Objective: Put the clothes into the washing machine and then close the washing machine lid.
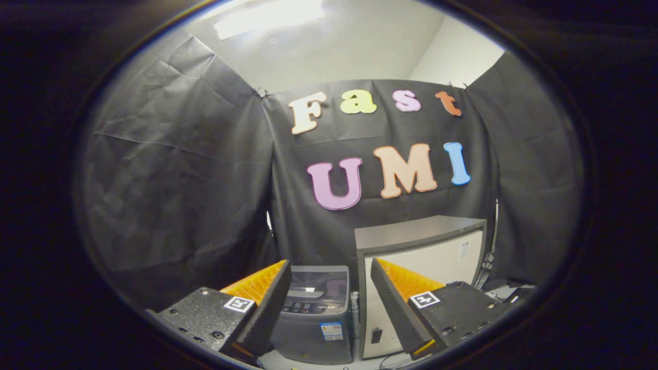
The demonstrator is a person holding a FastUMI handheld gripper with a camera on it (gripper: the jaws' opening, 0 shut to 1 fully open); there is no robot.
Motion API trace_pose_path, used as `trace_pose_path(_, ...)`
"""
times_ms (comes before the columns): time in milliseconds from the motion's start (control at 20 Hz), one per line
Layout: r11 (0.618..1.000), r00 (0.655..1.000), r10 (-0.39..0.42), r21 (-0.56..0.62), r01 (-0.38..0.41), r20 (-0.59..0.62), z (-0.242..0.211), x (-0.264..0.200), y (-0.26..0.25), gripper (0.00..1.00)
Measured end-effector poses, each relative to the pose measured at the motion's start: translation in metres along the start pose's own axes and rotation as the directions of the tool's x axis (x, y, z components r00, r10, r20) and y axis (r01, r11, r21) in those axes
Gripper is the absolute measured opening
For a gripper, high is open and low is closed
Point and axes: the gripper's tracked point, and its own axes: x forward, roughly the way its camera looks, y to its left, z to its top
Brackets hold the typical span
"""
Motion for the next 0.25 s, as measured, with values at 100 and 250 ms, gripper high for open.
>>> trace_pose_path(100,1.000,1.000,0.004,0.010,-0.004,-0.006,-0.0092,-0.0027,-0.0019,0.95)
trace_pose_path(250,1.000,1.000,0.010,0.018,-0.010,0.003,-0.0134,-0.0097,-0.0020,0.95)
